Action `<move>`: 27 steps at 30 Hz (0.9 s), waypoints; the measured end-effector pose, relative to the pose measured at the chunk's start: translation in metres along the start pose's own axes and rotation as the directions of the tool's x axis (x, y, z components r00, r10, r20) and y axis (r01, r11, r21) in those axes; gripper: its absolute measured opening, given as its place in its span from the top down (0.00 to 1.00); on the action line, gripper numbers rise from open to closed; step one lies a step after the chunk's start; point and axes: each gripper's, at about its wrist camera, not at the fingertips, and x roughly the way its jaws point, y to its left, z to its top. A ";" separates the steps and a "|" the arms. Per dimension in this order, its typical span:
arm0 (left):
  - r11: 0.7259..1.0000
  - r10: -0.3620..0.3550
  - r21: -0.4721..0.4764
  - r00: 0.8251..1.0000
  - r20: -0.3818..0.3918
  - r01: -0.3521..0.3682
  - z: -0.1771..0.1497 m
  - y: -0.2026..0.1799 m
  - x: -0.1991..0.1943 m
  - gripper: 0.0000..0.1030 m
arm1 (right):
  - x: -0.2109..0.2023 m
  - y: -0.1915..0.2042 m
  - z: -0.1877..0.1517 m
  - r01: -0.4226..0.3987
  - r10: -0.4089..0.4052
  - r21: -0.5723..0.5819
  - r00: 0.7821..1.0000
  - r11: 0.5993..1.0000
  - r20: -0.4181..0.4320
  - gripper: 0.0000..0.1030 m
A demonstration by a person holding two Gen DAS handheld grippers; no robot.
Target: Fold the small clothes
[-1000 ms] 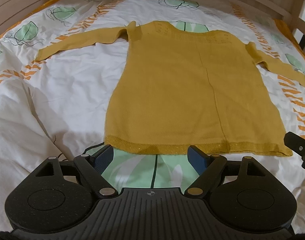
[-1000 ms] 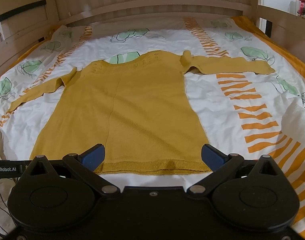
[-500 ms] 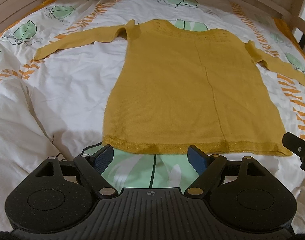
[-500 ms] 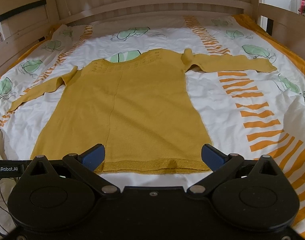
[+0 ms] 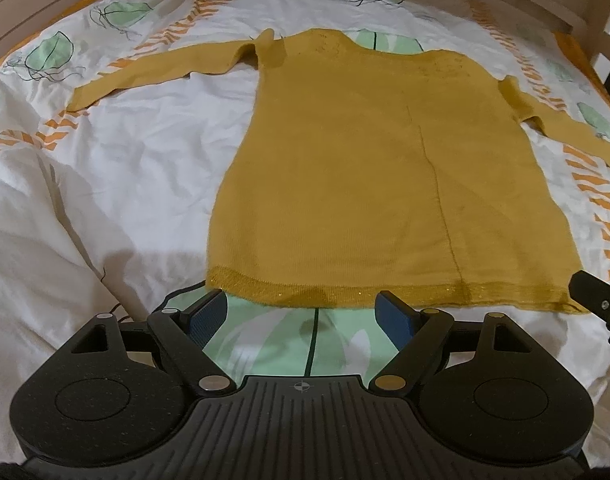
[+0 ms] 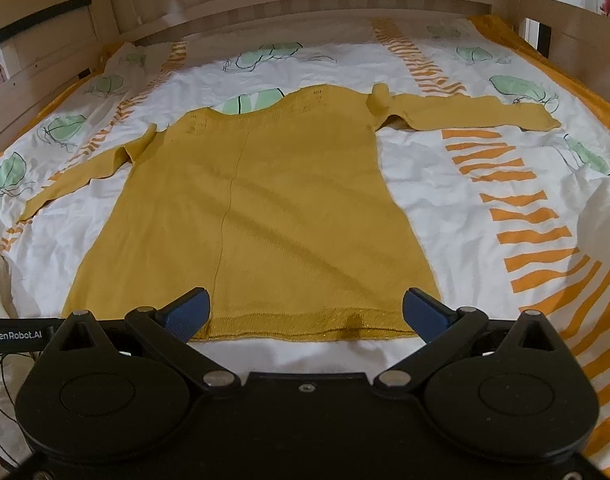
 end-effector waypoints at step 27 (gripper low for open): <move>0.995 -0.095 0.030 0.993 0.064 0.093 0.110 0.002 0.044 0.22 | 0.060 -0.048 0.069 -0.036 0.037 0.020 0.996 0.999 -0.075 0.01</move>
